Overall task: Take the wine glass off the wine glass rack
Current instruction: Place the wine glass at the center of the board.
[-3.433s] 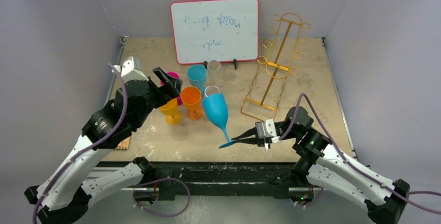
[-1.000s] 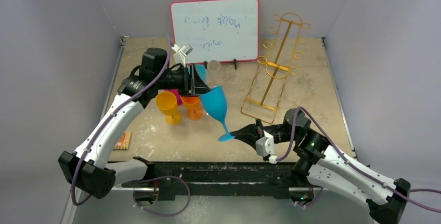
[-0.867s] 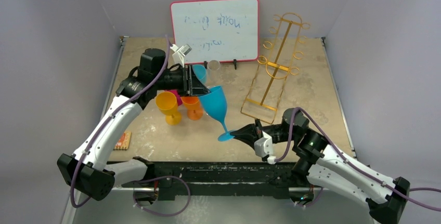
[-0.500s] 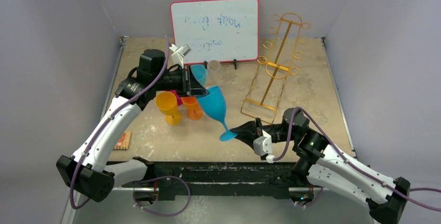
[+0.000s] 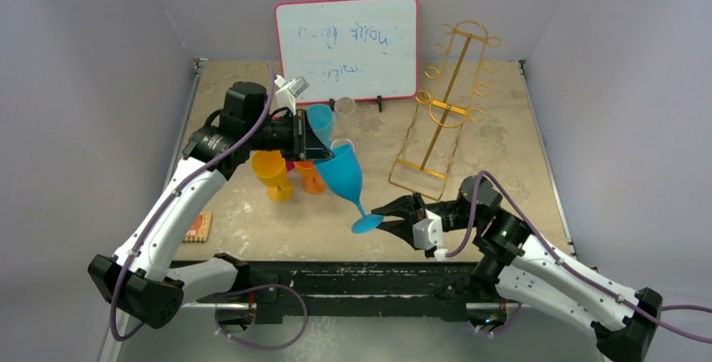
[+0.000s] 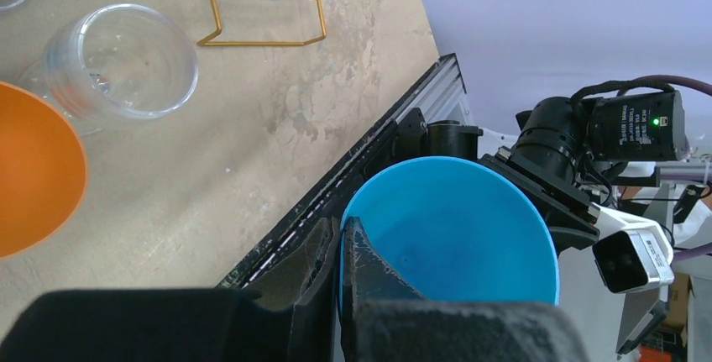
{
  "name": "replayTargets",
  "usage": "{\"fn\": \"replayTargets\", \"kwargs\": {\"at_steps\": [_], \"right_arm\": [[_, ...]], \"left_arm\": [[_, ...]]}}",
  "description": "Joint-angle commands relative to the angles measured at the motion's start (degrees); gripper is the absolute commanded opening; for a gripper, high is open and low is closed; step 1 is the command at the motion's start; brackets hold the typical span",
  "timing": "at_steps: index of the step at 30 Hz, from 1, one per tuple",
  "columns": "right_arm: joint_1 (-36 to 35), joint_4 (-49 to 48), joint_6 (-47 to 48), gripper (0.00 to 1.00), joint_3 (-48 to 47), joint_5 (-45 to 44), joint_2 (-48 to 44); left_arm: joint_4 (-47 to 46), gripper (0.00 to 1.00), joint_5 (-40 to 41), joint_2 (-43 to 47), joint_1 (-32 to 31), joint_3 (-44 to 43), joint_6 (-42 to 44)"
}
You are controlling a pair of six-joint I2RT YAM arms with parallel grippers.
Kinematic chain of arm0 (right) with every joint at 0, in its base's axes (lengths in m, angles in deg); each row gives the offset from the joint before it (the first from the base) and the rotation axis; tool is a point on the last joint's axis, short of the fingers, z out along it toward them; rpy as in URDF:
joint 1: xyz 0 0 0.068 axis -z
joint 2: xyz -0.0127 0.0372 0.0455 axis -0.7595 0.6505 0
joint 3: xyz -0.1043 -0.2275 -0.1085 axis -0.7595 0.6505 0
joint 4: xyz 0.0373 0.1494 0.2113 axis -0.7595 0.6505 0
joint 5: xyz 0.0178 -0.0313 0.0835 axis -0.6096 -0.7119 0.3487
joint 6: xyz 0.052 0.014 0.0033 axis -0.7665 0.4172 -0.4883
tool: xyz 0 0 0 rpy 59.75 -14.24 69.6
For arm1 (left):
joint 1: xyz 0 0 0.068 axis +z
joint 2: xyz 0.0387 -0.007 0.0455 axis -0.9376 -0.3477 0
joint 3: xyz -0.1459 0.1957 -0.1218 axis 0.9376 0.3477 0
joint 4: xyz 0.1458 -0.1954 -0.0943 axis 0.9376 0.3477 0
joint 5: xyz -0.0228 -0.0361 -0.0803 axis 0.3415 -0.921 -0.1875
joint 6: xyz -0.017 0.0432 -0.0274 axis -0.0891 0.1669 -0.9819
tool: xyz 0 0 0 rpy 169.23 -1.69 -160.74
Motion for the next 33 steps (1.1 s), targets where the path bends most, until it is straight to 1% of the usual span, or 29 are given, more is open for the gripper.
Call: {"fn": "replayTargets", "kwargs": {"at_steps": [1,5,10,12,15,16,18,19,22,24,26,27,28,31,33], "right_arm": [[0.1,-3.0,-3.2,0.36,-0.5,5.8,0.6],[0.1,-3.2,-5.3,0.38,0.2,7.8,0.3],[0.1,-8.0,-10.9,0.39,1.8,8.6,-1.0],[0.1,-10.2,-13.7,0.39,2.4,6.6,-1.6],[0.1,-14.7,-22.6,0.42,3.2,1.2,-1.8],[0.1,-15.7,-24.7,0.47,3.3,0.2,-1.7],[0.1,-17.1,-27.7,0.51,3.2,-0.7,-1.3],[0.1,-18.0,-29.8,0.53,3.3,-1.7,-1.2],[0.1,-20.7,-39.0,0.6,2.8,-10.5,-0.6],[0.1,-20.1,-42.0,0.63,1.9,-14.2,-0.2],[0.1,-19.9,-45.1,0.73,1.4,-17.5,0.1],[0.1,-20.0,-46.8,0.87,1.2,-18.9,0.2],[0.1,-20.4,-48.2,0.98,1.3,-19.6,0.2],[0.1,-23.3,-53.5,1.0,2.3,-21.8,-0.2],[0.1,-23.7,-59.2,1.0,2.5,-26.7,-0.4]], "left_arm": [[0.9,0.0,1.9,1.9,-0.3,-3.4,2.6],[0.8,0.0,3.0,2.4,-0.3,-3.5,2.7],[1.1,0.0,4.5,2.7,-0.3,-3.8,2.5],[2.0,0.0,6.0,2.6,-0.3,-4.2,2.8],[3.4,0.0,7.0,2.7,-0.3,-4.8,3.9],[3.3,0.0,6.5,2.7,-0.4,-4.8,3.9],[1.7,0.0,3.5,3.3,-0.3,-4.1,3.0],[0.4,0.0,3.3,3.7,-0.3,-3.4,2.3],[0.2,0.0,5.9,4.6,-0.3,-2.7,1.9],[0.7,0.0,6.3,4.7,-0.3,-2.7,2.0],[1.2,0.0,7.5,4.7,-0.3,-2.7,2.1],[1.6,0.0,8.3,4.8,-0.3,-2.8,2.3],[2.1,0.0,9.3,4.9,-0.3,-2.8,2.6],[3.2,0.0,12.2,5.2,-0.3,-2.9,3.3],[3.2,0.0,13.5,5.6,-0.4,-2.5,3.2]]}}
